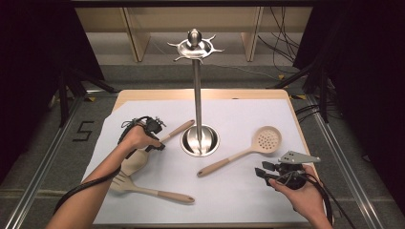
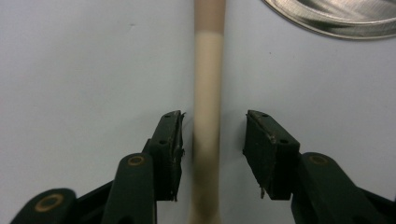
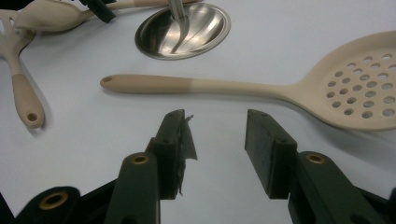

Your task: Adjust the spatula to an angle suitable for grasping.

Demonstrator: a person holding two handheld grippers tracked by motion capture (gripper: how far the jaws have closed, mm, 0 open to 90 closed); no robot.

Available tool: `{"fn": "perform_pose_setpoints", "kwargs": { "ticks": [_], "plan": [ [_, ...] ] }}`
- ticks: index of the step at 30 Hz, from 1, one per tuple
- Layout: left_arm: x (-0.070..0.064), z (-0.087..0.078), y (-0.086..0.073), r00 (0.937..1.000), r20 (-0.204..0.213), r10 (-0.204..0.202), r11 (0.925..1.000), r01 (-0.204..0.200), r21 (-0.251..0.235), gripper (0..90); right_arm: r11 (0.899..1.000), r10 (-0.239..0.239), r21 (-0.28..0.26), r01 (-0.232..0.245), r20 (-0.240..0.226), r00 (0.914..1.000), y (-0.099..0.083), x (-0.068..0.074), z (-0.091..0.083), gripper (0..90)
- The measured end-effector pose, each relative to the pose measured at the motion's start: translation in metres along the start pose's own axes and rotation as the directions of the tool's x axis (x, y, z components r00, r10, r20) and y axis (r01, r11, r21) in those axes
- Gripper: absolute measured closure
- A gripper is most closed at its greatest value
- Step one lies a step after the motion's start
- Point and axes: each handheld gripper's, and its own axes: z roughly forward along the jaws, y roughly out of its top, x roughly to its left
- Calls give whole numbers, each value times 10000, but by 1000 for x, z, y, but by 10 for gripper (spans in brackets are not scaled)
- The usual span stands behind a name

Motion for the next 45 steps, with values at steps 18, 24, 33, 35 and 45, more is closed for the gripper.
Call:
{"fn": "perform_pose_setpoints", "kwargs": {
  "ticks": [18, 24, 33, 35, 45],
  "plan": [
    [-5, 0, 11, 9938, -714, 851, 9923, -781, 959, 775, 9996, 244, 110, -241, -258, 9994, -2, 1, 3, 587],
    [-4, -4, 6, 9955, -640, 702, 9970, -679, 369, 779, 9998, 179, 52, -178, -128, 9998, -2, 0, 3, 587],
    [-3, -23, -3, 9988, -490, 96, 9910, -160, -1332, 781, 9998, -158, 81, 158, 17, 9999, -2, -3, 3, 586],
    [-2, -28, -5, 9988, -469, 147, 9880, -217, -1526, 781, 10000, 0, 77, 1, -218, 9998, -2, -2, 3, 586],
    [-3, -51, -23, 9961, -410, -779, 9313, 580, -3596, 781, 9999, -167, -16, 167, 108, 9998, -1, -3, 1, 586]
  ]
}}
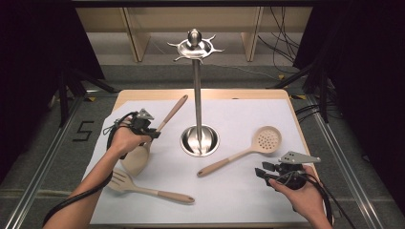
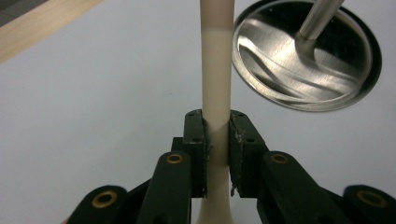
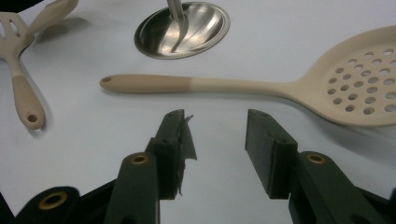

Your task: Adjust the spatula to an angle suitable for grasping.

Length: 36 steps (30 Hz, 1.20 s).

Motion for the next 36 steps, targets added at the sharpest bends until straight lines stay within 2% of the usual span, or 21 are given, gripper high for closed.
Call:
{"fn": "perform_pose_setpoints", "kwargs": {
  "ticks": [7, 8, 9, 10, 11, 14, 15, 16, 17, 18, 19, 21, 22, 23, 24, 26, 28, 30, 34, 35, 36],
  "plan": [
    [2, -15, -9, 9990, -236, -369, 9952, 346, -917, 781, 9999, 109, -87, -110, -115, 9999, 0, 1, 1, 585],
    [3, -18, -10, 9995, -181, -260, 9957, 243, -889, 781, 9994, 343, -13, -344, -166, 9993, 0, 2, 0, 585],
    [2, -20, -10, 9989, -199, -431, 9926, 406, -1140, 781, 9999, 91, -55, -92, -51, 9999, 0, 0, 0, 585],
    [3, -22, -11, 9991, -218, -373, 9922, 344, -1201, 781, 9992, 389, 26, -389, -102, 9992, 0, 2, 0, 585],
    [2, -24, -12, 9987, -274, -438, 9896, 396, -1385, 780, 9999, 131, -53, -131, -41, 9999, 0, 0, 0, 585],
    [-1, -29, -14, 9973, -211, -709, 9798, 656, -1890, 781, 9999, 39, -107, -39, 47, 10000, 0, 0, -1, 584],
    [-1, -31, -15, 9975, -229, -668, 9788, 610, -1955, 781, 9995, 319, -47, -320, -51, 9995, 0, 2, 0, 583],
    [-2, -32, -15, 9965, -166, -824, 9742, 771, -2119, 780, 9995, 316, -26, -316, -27, 9995, 0, 2, 0, 582],
    [-4, -32, -16, 9943, -165, -1051, 9644, 979, -2455, 781, 9995, 321, -27, -321, -24, 9995, 0, 2, -1, 582],
    [-3, -34, -16, 9952, -161, -961, 9671, 896, -2380, 781, 9995, 324, -26, -324, -14, 9995, 0, 2, 0, 582],
    [-4, -36, -17, 9952, -240, -944, 9660, 857, -2440, 781, 9996, 278, -44, -278, 5, 9996, 0, 1, 0, 582],
    [-6, -38, -18, 9941, -247, -1054, 9581, 949, -2701, 781, 9996, 279, -13, -279, 40, 9996, 0, 1, -1, 581],
    [-6, -39, -18, 9938, -199, -1090, 9550, 992, -2796, 781, 10000, 5, -79, -4, 122, 9999, 0, -1, -1, 580],
    [-6, -40, -19, 9936, -238, -1106, 9521, 991, -2893, 781, 10000, 7, -76, -6, 120, 9999, 0, -1, -1, 580],
    [-6, -41, -19, 9941, -331, -1030, 9535, 892, -2880, 781, 10000, 41, -55, -40, 122, 9999, 0, 0, -1, 579],
    [-7, -42, -21, 9929, -353, -1132, 9459, 969, -3096, 781, 9999, 108, -29, -108, 61, 9999, 0, 0, 0, 580],
    [-7, -43, -22, 9920, -300, -1229, 9422, 1072, -3174, 781, 10000, 11, -75, -10, 132, 9999, 0, 0, 0, 580],
    [-7, -43, -24, 9891, -151, -1465, 9320, 1329, -3373, 781, 10000, -4, -87, 5, 143, 9999, 0, -1, -1, 579],
    [-9, -44, -26, 9855, -201, -1686, 9186, 1497, -3658, 781, 10000, 46, -60, -45, 107, 9999, 0, -1, -1, 579],
    [-9, -44, -27, 9855, -128, -1691, 9137, 1519, -3770, 781, 9992, 388, 32, -388, 23, 9992, 0, 2, -1, 579],
    [-9, -45, -27, 9850, -130, -1718, 9126, 1542, -3788, 781, 10000, 88, -47, -87, 98, 9999, 0, 0, -1, 579]
  ]
}}
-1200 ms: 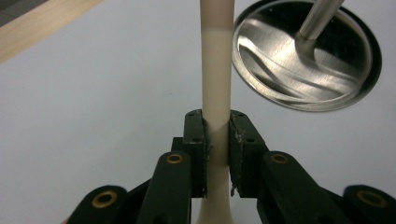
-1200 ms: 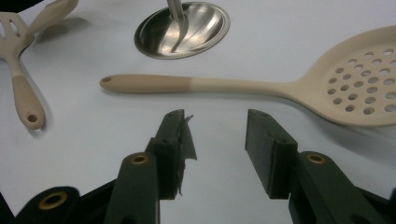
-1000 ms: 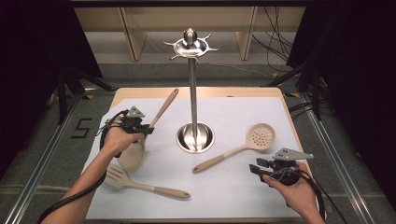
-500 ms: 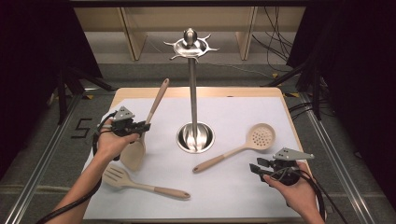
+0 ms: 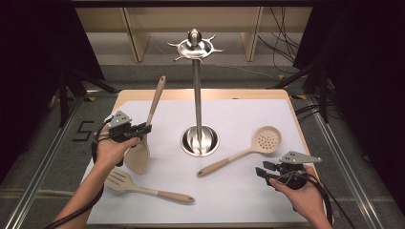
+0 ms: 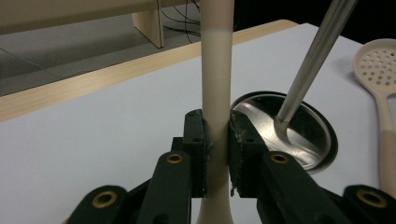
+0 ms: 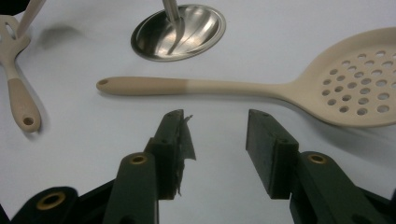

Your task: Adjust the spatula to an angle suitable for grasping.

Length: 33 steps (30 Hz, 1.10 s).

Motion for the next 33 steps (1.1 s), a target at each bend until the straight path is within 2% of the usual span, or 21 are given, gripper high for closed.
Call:
{"fn": "perform_pose_setpoints", "kwargs": {
  "ticks": [2, 3, 5, 6, 8, 13, 15, 16, 18, 21, 22, 33],
  "plan": [
    [-1, -1, 0, 9999, -11, -102, 9999, 102, -124, 781, 10000, -59, -29, 59, 19, 10000, 0, -1, 0, 579],
    [-1, -2, 0, 10000, -72, 4, 9999, -4, -133, 781, 10000, -52, -24, 52, 26, 10000, 0, -1, 0, 579],
    [-2, -4, 0, 9999, -141, 14, 9997, -17, -233, 781, 9993, 364, 118, -363, -73, 9993, 0, 2, 0, 579],
    [-3, -5, 1, 9998, -163, 62, 9996, -66, -272, 781, 9997, 226, 48, -226, -12, 9997, 0, 1, 0, 578],
    [-4, -6, 0, 9999, -164, -52, 9994, 46, -339, 780, 9997, 229, 47, -229, -17, 9997, 0, 1, 0, 578],
    [-5, -8, 0, 9998, -189, -16, 9986, 6, -528, 781, 9996, 270, 38, -270, -40, 9996, -1, 1, 0, 576],
    [-6, -10, 0, 9997, -247, -31, 9982, 16, -599, 781, 9995, 316, 8, -316, -99, 9995, -1, 1, 0, 576],
    [-6, -11, 1, 9997, -228, -25, 9980, 10, -632, 781, 9987, 515, 39, -515, -147, 9986, -1, 3, 0, 576],
    [-7, -14, 1, 9997, -261, -38, 9973, 19, -734, 781, 9987, 497, -76, -498, -220, 9985, -1, 2, 1, 576],
    [-8, -16, 2, 9996, -285, -26, 9964, 2, -847, 781, 9993, 364, -55, -364, -23, 9993, -1, 1, 0, 576],
    [-8, -17, 2, 9995, -327, -22, 9964, -6, -851, 780, 9999, 5, -157, -4, 86, 10000, -1, -2, 0, 575],
    [-12, -25, 5, 9993, -371, -8, 9918, -39, -1274, 781, 9999, 102, -35, -102, 44, 9999, 0, -2, -2, 576]
  ]
}}
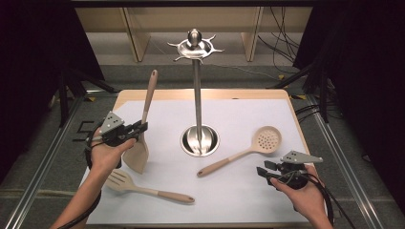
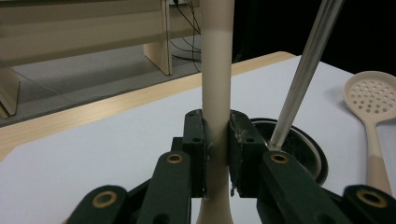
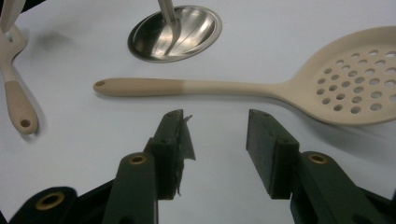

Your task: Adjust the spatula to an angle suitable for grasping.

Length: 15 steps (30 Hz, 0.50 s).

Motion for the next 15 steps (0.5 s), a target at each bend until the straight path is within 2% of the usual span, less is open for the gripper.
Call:
{"fn": "perform_pose_setpoints", "kwargs": {
  "ticks": [1, 3, 4, 5, 6, 7, 9, 11, 12, 13, 15],
  "plan": [
    [0, -1, 0, 10000, -2, 34, 10000, -34, 22, 781, 9992, 398, -5, -398, -143, 9991, 0, 2, 1, 576],
    [0, -3, 0, 10000, 11, 34, 10000, -34, -47, 781, 9991, 342, -237, -345, -100, 9994, 2, 3, 2, 576],
    [-1, -3, -1, 10000, 27, 40, 10000, -40, -58, 781, 9994, 351, -12, -351, -77, 9994, 3, 3, 0, 576],
    [-1, -4, -1, 10000, 55, 53, 10000, -53, -36, 781, 9995, 282, -102, -283, -45, 9996, 3, 3, 1, 575],
    [-2, -4, -1, 9999, 132, 26, 9999, -24, -149, 781, 9989, 446, -153, -448, -166, 9989, 2, 4, 1, 576],
    [-2, -4, -1, 9999, 90, 69, 9999, -68, -115, 781, 9996, 157, -222, -158, -29, 9999, 1, 3, 1, 575],
    [-3, -5, 1, 9999, 65, 156, 9997, -154, -189, 781, 9985, 528, 120, -528, -8, 9986, 0, 5, -2, 576],
    [-3, -5, 3, 9997, 45, 251, 9994, -250, -221, 780, 9990, 442, -109, -442, 72, 9990, -1, 2, -3, 576],
    [-4, -6, 3, 9996, 45, 273, 9993, -272, -249, 781, 9996, 56, -266, -49, 259, 9996, 0, -1, -4, 576],
    [-4, -5, 4, 9995, 71, 308, 9992, -306, -261, 781, 9998, 156, -82, -154, 247, 9996, 0, -1, -5, 576],
    [-4, -5, 5, 9994, 94, 330, 9991, -327, -265, 781, 9981, 582, -184, -581, 18, 9983, -2, 1, -4, 576]
  ]
}}
